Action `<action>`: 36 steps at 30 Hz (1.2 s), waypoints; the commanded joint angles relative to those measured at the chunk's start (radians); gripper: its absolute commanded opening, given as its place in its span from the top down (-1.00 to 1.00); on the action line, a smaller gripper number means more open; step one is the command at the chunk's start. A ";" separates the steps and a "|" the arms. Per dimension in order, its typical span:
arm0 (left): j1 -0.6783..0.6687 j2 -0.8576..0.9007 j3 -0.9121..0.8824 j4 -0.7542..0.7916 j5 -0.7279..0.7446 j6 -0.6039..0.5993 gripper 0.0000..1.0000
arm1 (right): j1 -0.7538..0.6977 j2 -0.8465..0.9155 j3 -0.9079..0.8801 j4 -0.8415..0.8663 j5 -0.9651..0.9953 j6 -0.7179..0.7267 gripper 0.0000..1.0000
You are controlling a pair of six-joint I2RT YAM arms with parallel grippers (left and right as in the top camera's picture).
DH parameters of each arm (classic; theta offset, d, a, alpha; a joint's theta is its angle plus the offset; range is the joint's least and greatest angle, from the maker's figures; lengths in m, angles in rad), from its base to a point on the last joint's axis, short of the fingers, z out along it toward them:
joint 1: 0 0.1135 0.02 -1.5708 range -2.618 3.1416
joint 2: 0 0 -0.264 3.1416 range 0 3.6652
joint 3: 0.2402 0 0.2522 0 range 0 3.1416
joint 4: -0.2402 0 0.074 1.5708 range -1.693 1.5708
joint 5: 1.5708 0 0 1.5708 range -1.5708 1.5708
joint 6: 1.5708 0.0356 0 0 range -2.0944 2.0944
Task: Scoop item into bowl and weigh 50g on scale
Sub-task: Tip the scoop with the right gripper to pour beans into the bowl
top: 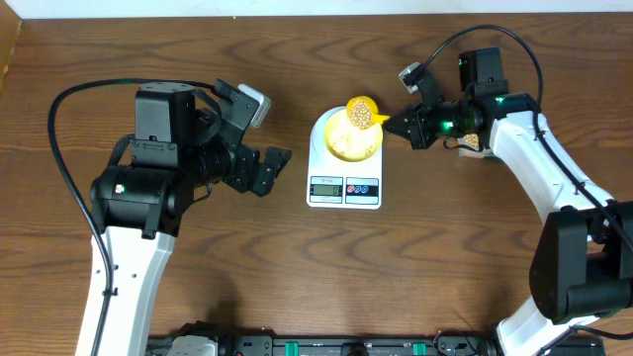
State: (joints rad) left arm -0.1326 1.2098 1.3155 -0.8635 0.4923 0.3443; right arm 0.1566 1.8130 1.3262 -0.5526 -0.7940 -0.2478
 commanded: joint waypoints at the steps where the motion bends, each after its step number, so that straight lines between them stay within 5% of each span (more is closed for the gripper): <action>1: 0.004 -0.002 -0.002 0.000 0.013 -0.001 -0.95 | 0.008 0.007 -0.005 0.020 0.010 -0.039 0.98; 36: 0.004 -0.002 -0.002 -0.001 0.013 -0.001 -0.95 | 0.014 0.007 -0.005 0.044 0.011 -0.357 0.98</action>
State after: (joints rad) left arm -0.1326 1.2098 1.3155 -0.8635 0.4923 0.3443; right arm 0.1593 1.8130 1.3262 -0.5110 -0.7692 -0.5323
